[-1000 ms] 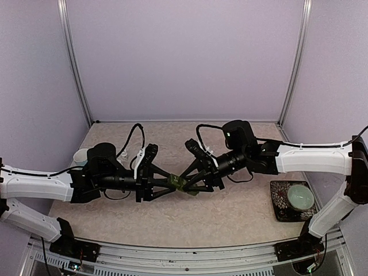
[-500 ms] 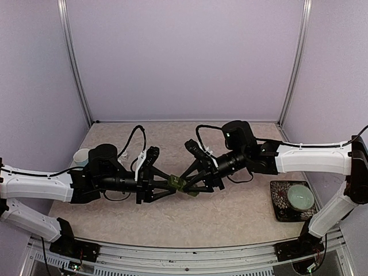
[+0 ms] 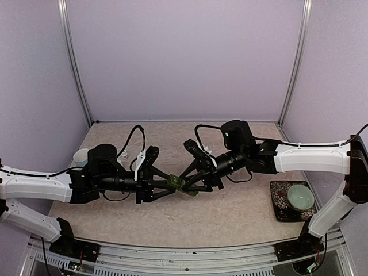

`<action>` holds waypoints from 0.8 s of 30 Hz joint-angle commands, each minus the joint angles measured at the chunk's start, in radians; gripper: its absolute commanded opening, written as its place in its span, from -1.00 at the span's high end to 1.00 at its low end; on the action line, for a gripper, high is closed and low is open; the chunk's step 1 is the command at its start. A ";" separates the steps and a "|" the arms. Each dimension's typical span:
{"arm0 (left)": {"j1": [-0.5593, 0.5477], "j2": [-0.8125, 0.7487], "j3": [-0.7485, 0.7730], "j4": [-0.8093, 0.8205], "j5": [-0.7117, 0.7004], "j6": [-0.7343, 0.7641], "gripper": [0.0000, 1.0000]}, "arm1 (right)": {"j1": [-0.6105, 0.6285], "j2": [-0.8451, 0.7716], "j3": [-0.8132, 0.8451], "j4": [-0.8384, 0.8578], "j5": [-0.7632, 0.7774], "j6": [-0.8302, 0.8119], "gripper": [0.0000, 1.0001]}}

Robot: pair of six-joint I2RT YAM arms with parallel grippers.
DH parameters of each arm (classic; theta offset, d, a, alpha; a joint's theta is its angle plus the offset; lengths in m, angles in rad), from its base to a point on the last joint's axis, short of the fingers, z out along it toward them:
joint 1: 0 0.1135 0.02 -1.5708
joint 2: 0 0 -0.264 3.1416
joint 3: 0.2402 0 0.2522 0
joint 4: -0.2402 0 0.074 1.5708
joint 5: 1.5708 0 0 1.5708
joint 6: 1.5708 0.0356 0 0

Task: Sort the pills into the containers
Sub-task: Pass from the right arm to the left

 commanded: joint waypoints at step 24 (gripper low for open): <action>-0.003 -0.017 -0.012 0.026 -0.047 -0.020 0.82 | 0.015 0.007 0.019 -0.008 0.029 -0.003 0.28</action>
